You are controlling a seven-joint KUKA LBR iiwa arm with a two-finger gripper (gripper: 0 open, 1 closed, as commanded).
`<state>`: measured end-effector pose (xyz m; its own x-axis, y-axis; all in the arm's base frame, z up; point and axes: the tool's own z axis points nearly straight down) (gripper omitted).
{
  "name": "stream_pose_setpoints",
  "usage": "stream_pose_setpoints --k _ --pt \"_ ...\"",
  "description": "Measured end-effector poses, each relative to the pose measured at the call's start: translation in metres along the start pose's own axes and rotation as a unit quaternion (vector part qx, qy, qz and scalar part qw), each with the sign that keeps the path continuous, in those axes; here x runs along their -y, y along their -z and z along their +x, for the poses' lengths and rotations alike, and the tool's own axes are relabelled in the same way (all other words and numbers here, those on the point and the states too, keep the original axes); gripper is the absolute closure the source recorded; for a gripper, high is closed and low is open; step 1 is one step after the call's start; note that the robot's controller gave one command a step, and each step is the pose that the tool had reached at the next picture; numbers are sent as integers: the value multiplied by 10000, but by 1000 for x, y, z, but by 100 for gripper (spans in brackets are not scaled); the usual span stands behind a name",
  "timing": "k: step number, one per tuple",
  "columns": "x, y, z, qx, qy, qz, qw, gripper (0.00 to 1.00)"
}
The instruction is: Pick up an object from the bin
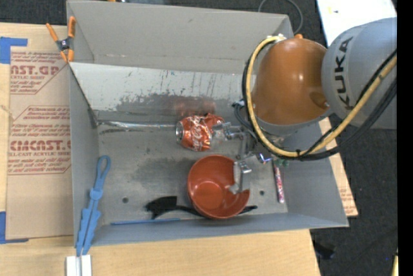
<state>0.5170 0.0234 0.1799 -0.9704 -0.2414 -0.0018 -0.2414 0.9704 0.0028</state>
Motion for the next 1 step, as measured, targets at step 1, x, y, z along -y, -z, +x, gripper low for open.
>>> stream_pose_setpoints --k 1 --pt "-30 -20 -37 1 390 3 9992 0"
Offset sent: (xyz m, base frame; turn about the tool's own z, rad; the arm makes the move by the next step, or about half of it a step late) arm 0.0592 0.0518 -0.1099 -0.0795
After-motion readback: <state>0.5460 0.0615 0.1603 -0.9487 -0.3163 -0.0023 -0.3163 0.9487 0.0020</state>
